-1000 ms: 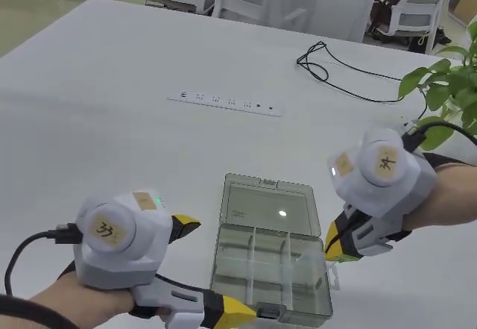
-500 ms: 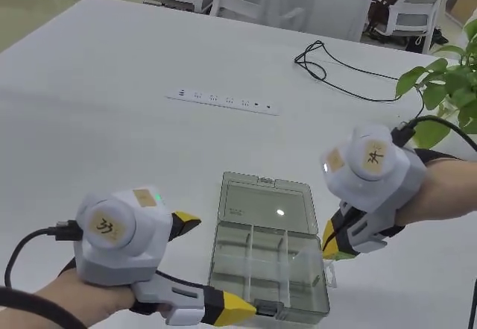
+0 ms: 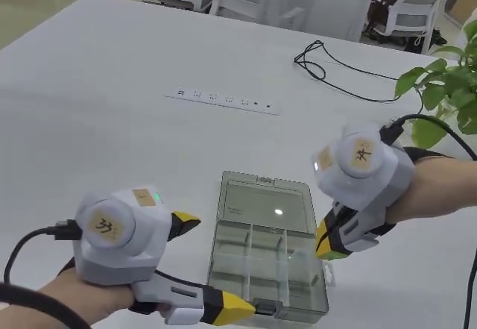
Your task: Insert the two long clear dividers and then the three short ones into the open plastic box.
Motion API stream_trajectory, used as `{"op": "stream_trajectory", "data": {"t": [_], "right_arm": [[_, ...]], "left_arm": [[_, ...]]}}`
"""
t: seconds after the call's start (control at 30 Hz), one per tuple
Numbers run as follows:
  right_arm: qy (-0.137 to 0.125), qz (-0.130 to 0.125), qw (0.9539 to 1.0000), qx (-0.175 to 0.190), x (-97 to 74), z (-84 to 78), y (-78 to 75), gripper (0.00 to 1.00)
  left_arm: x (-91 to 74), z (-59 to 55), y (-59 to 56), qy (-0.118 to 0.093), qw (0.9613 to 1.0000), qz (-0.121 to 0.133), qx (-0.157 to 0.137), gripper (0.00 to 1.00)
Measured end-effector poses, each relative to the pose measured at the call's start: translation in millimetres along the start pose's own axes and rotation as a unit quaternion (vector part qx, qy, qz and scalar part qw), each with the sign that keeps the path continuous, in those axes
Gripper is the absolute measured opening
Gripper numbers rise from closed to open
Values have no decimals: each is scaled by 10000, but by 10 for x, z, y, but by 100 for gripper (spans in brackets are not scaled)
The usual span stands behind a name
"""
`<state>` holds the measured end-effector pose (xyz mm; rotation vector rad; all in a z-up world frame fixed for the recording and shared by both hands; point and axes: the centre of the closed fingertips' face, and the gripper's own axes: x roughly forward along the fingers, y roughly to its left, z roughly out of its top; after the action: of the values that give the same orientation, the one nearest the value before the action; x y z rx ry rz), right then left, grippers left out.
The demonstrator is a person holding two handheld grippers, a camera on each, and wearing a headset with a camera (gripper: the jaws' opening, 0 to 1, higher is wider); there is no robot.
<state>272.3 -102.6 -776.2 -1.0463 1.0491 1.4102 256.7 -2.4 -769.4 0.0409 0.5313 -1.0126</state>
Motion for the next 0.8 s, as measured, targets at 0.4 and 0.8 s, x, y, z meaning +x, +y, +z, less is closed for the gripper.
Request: {"op": "stream_trajectory", "data": {"t": [0.4,0.8], "right_arm": [[10,110,9999,81,81,-48,-3,2],[15,137,9998,128,221,-77,3,2]], "left_arm": [[-43,-35,31,30,10000,51,-30,92],[-50,-45,19,52,10000,31,-43,91]]}}
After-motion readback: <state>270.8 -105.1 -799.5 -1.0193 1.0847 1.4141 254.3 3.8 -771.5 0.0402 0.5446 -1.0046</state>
